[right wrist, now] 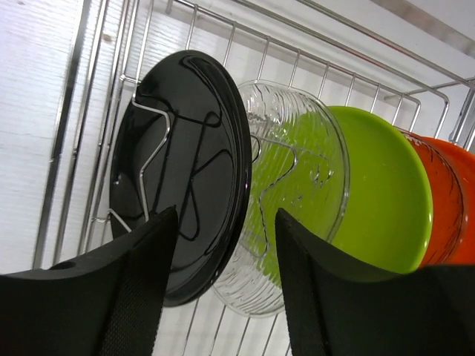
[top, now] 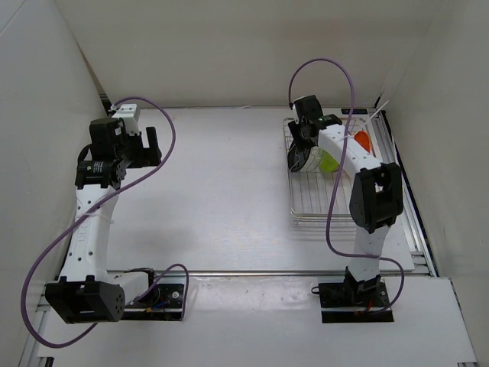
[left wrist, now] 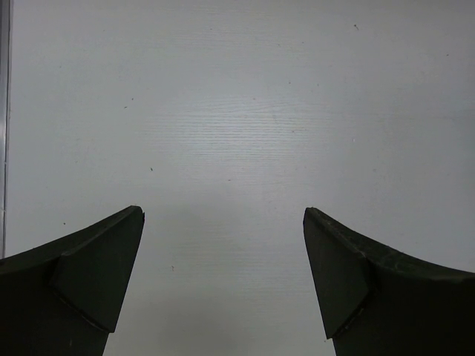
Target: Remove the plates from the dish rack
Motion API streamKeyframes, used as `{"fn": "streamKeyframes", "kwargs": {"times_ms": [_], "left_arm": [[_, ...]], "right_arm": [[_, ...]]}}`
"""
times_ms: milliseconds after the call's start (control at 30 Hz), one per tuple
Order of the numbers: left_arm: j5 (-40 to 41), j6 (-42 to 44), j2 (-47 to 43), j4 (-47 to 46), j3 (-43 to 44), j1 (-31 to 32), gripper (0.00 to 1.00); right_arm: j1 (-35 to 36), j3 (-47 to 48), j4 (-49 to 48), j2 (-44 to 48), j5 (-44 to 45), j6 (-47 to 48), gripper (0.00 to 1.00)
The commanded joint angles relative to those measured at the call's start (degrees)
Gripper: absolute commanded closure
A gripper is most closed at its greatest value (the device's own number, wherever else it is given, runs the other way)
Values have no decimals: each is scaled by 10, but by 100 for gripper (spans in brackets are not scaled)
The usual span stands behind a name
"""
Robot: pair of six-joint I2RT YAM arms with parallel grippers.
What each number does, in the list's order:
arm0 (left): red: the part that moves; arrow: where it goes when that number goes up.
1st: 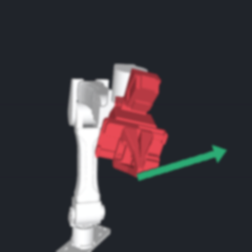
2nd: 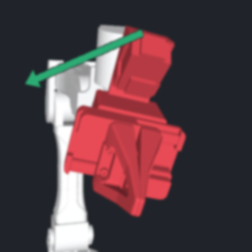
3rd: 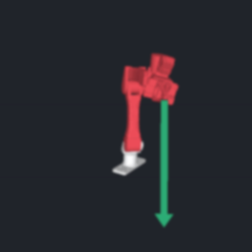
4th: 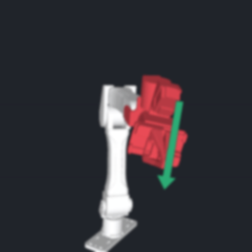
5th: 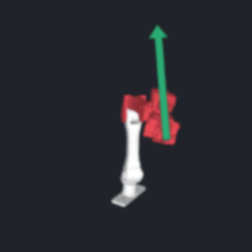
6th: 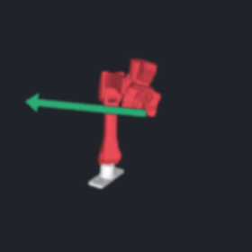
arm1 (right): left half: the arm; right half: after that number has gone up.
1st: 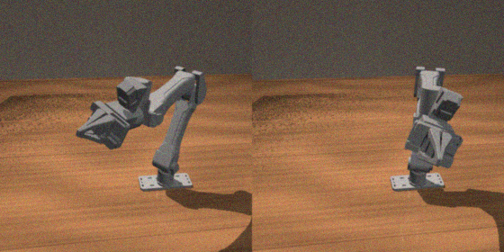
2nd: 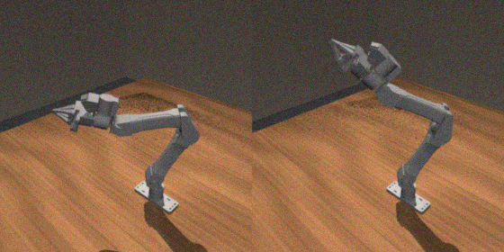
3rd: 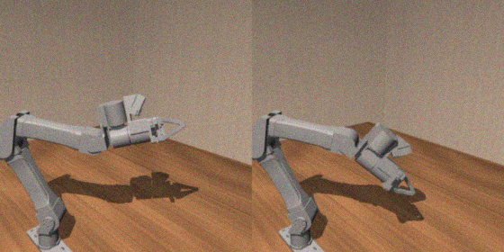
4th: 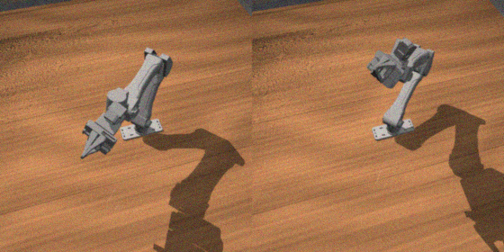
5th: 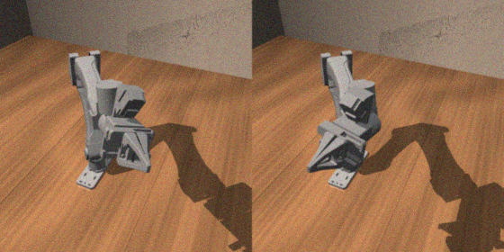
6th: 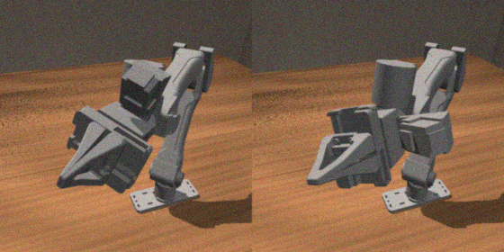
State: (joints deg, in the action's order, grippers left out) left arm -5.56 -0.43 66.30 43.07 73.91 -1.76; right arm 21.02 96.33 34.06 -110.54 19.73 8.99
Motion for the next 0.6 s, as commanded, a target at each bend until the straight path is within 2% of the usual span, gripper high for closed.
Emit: {"fn": "streamKeyframes", "kwargs": {"times_ms": [0, 33, 233, 300, 367, 567], "left_arm": [[-1, 9, -18, -4, 21, -3, 0], [-1, 9, -18, -4, 21, -3, 0], [-1, 9, -24, -4, 21, -3, 0], [5, 9, -29, -4, 21, -3, 0], [5, 9, -29, -4, 21, -3, 0], [5, 9, -29, -4, 16, -3, 0]], "right_arm": [[-2, 32, -21, -7, 33, 1, 43], [4, 32, -21, -7, 33, 7, 47], [15, 32, -21, -13, 57, 7, 52], [15, 32, -21, -13, 70, 7, 58], [20, 32, -21, -13, 70, 7, 58], [25, 32, -15, -13, 78, 7, 68]]}}
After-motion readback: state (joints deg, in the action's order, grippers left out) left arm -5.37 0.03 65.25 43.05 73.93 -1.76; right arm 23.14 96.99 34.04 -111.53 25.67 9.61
